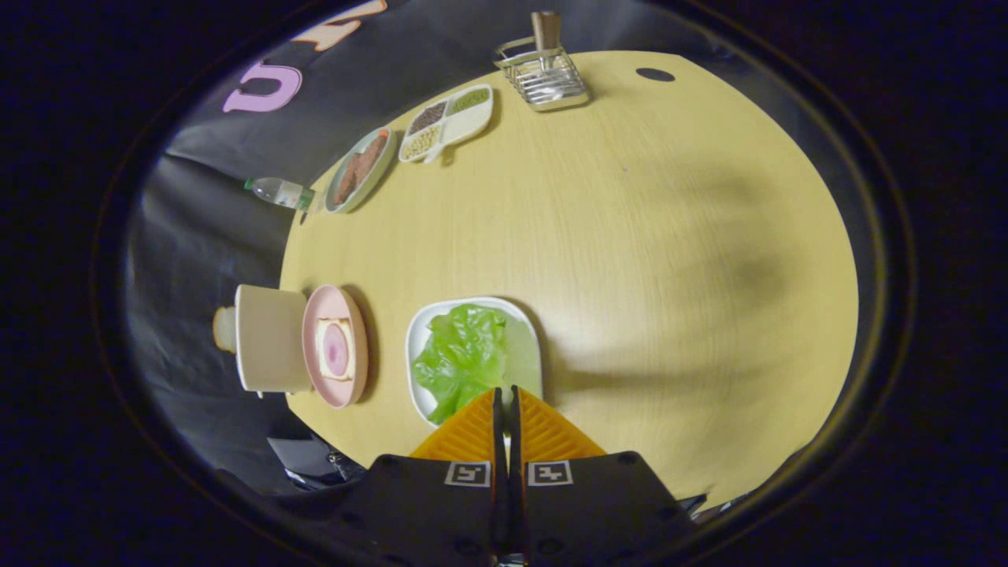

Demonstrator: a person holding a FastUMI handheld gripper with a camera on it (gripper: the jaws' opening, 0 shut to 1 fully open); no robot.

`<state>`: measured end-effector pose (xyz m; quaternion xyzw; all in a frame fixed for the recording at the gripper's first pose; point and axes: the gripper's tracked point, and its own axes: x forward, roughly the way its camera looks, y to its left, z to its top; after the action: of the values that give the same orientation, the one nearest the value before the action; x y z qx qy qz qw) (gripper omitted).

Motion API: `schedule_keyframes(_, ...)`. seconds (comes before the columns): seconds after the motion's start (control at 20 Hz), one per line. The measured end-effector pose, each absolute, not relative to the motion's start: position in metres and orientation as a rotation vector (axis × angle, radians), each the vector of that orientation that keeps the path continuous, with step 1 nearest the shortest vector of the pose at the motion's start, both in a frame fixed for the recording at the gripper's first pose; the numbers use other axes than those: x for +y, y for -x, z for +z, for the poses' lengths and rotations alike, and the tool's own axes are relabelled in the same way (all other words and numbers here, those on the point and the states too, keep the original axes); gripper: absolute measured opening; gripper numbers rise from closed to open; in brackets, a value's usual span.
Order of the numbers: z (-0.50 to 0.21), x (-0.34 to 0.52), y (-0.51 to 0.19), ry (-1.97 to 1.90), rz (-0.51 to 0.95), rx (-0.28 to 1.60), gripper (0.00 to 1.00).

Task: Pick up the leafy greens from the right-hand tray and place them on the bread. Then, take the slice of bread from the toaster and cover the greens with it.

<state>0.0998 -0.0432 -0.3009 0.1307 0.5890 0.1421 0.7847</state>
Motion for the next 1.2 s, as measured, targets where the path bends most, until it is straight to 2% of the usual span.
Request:
schedule_keyframes(0.4,-0.221,0.001,-0.085,-0.367,0.391,1.173,0.03)
schedule_keyframes(0.8,-0.162,0.106,-0.054,-0.513,0.581,1.227,0.03)
schedule_keyframes(1.2,-0.182,0.233,-0.06,-0.576,0.705,1.222,0.03)
